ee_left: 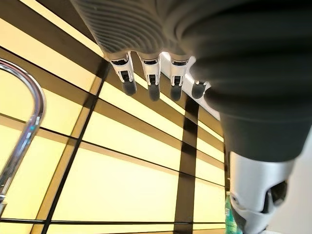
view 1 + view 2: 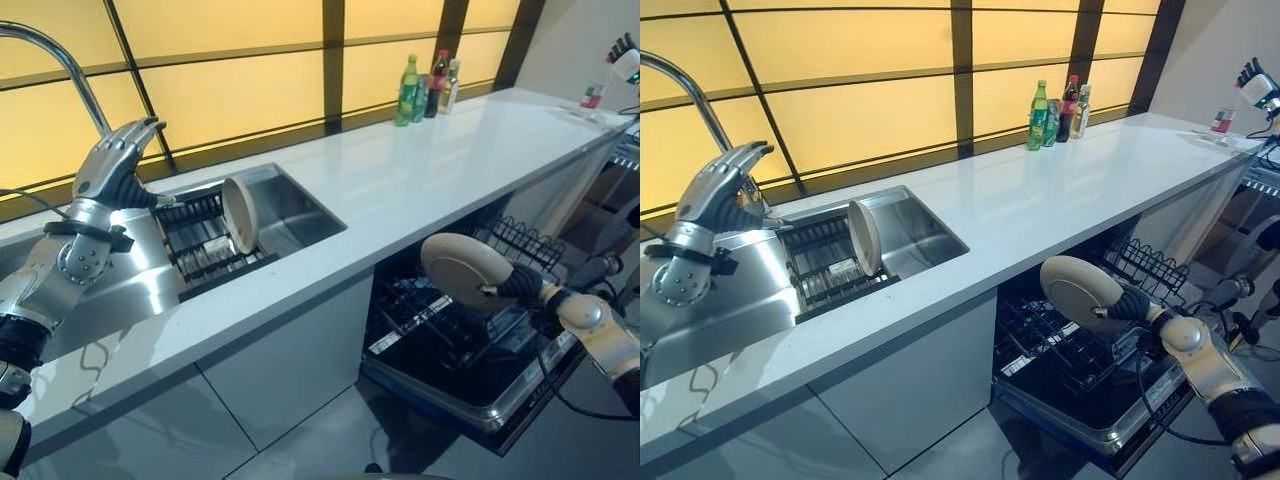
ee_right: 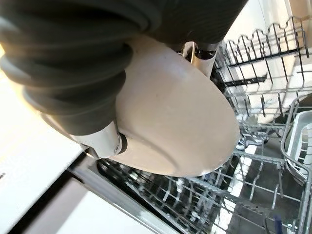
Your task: Pick up plates and place into dishwasher.
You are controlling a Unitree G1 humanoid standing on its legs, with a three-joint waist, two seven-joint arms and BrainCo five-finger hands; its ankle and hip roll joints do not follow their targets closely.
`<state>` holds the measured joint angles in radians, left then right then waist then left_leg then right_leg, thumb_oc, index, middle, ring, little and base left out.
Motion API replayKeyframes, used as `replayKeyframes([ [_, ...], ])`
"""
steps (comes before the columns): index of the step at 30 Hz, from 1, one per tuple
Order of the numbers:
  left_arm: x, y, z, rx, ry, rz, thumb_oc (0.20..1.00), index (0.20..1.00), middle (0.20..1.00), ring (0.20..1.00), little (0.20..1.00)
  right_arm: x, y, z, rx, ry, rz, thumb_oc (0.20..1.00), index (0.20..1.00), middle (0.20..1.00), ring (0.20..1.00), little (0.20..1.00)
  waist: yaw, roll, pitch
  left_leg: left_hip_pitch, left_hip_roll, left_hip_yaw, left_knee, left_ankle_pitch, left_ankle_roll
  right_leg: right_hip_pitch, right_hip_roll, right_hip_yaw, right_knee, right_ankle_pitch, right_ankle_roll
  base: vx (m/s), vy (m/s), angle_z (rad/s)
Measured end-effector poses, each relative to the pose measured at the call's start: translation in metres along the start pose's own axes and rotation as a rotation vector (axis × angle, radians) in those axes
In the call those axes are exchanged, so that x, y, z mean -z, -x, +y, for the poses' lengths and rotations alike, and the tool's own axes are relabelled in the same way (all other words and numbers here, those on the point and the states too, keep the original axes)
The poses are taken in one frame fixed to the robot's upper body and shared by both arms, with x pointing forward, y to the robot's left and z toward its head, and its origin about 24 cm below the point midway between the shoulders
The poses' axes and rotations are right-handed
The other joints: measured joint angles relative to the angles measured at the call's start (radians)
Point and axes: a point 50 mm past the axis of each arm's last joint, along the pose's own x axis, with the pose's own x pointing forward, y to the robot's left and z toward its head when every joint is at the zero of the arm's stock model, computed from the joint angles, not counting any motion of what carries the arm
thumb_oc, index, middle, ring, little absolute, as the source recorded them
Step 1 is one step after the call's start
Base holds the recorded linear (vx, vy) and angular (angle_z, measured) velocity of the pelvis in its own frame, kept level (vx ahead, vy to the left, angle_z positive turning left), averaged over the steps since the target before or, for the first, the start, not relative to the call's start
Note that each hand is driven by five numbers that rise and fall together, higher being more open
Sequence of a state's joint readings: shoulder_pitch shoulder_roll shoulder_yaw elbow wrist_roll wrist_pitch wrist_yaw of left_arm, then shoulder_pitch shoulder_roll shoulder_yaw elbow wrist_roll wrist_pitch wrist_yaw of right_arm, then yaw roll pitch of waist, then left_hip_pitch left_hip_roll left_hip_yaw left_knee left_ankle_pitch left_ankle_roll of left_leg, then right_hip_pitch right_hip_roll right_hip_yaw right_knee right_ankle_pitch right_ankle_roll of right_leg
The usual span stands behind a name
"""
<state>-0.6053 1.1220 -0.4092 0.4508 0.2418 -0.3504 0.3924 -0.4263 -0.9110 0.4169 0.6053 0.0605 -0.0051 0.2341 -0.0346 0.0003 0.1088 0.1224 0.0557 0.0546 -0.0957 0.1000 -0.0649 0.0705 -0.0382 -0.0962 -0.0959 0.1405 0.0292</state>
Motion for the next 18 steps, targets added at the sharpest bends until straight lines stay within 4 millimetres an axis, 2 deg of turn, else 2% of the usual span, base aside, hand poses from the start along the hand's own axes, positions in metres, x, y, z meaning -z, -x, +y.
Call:
replayKeyframes([
  [2, -0.008, -0.006, -0.002, 0.011, 0.003, -0.045, 1.000, 1.000, 1.000, 1.000, 1.000, 0.003, -0.009, -0.001, 0.000, -0.016, 0.053, 0.200, 0.200, 0.200, 0.200, 0.200, 0.002, 0.001, 0.001, -0.003, -0.001, -0.008, 0.000, 0.001, -0.001, 0.000, 0.000, -0.006, 0.000, 0.000, 0.000, -0.03, -0.037, 0.14],
  [4, -0.017, -0.013, 0.000, 0.009, 0.009, -0.096, 1.000, 1.000, 1.000, 1.000, 1.000, 0.008, -0.014, -0.002, -0.003, -0.033, 0.108, 0.200, 0.200, 0.200, 0.200, 0.200, 0.025, 0.006, 0.003, -0.009, -0.001, -0.012, 0.001, 0.003, -0.004, -0.003, 0.000, -0.011, 0.000, 0.002, 0.001, -0.03, -0.033, 0.08],
  [7, -0.026, -0.020, 0.002, 0.003, 0.016, -0.149, 1.000, 1.000, 1.000, 1.000, 1.000, 0.016, -0.022, 0.002, -0.021, -0.076, 0.197, 0.200, 0.200, 0.200, 0.200, 0.200, 0.037, 0.011, 0.006, -0.014, -0.002, -0.027, 0.001, 0.004, -0.005, -0.002, -0.001, -0.023, 0.000, 0.001, -0.005, -0.05, -0.035, 0.11],
  [12, -0.043, -0.033, 0.007, -0.021, 0.030, -0.234, 1.000, 1.000, 1.000, 1.000, 1.000, 0.022, -0.028, 0.012, -0.077, -0.087, 0.276, 0.200, 0.200, 0.200, 0.200, 0.200, 0.055, 0.032, 0.017, -0.032, -0.004, -0.040, 0.001, 0.006, -0.005, -0.012, -0.002, -0.034, 0.000, 0.000, -0.008, -0.10, -0.026, 0.08],
  [18, -0.050, -0.039, 0.011, -0.037, 0.037, -0.267, 1.000, 1.000, 1.000, 1.000, 1.000, 0.027, -0.029, 0.022, -0.139, -0.094, 0.343, 0.200, 0.200, 0.200, 0.200, 0.200, 0.057, 0.056, 0.023, -0.056, -0.005, -0.058, 0.001, 0.009, -0.006, -0.029, -0.001, -0.052, 0.000, -0.002, -0.013, -0.05, -0.014, 0.08],
])
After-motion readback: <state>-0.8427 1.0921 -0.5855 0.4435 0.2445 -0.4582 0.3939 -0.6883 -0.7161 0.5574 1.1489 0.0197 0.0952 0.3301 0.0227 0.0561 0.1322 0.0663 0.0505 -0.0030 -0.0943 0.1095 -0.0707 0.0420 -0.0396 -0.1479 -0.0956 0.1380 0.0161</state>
